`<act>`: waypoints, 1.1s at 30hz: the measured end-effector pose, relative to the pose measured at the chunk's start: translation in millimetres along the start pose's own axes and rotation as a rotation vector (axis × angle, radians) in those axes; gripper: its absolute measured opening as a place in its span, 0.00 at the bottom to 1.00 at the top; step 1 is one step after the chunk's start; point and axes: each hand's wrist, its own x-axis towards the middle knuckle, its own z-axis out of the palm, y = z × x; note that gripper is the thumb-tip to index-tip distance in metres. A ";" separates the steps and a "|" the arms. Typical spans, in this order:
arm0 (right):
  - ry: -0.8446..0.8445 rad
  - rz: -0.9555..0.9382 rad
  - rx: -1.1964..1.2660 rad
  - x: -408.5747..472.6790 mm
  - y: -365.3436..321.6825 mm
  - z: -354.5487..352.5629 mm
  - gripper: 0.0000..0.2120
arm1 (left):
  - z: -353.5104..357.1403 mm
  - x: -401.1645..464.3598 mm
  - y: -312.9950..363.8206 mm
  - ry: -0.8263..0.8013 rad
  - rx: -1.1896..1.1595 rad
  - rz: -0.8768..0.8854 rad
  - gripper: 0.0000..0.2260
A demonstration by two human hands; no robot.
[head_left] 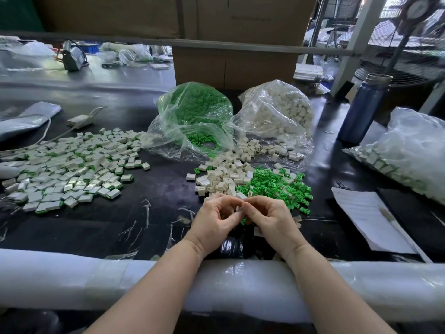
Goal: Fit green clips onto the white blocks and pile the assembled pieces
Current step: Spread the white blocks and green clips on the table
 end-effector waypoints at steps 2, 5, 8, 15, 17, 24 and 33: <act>-0.027 0.016 0.005 0.0 -0.3 0.4 0.06 | 0.2 0.2 -0.2 0.005 0.003 -0.007 0.07; -0.055 0.036 -0.025 1.1 2.3 -0.3 0.03 | 0.3 -0.6 1.6 -0.011 0.003 -0.009 0.07; -0.073 0.059 0.007 2.1 4.8 -1.0 0.03 | 0.0 -1.9 4.6 -0.036 0.014 -0.001 0.08; -0.140 0.043 0.098 2.3 5.5 -0.2 0.05 | 0.4 -2.7 7.3 -0.028 0.028 0.004 0.07; -0.141 0.037 0.110 2.2 4.3 0.1 0.05 | 1.0 -2.9 7.1 -0.036 0.049 0.011 0.07; -0.110 0.057 0.068 2.0 2.6 0.2 0.06 | 1.7 -3.2 7.7 -0.050 0.038 0.034 0.07; -0.113 0.073 0.153 0.6 0.5 0.5 0.08 | 5.0 -2.5 6.3 -0.090 0.104 0.053 0.05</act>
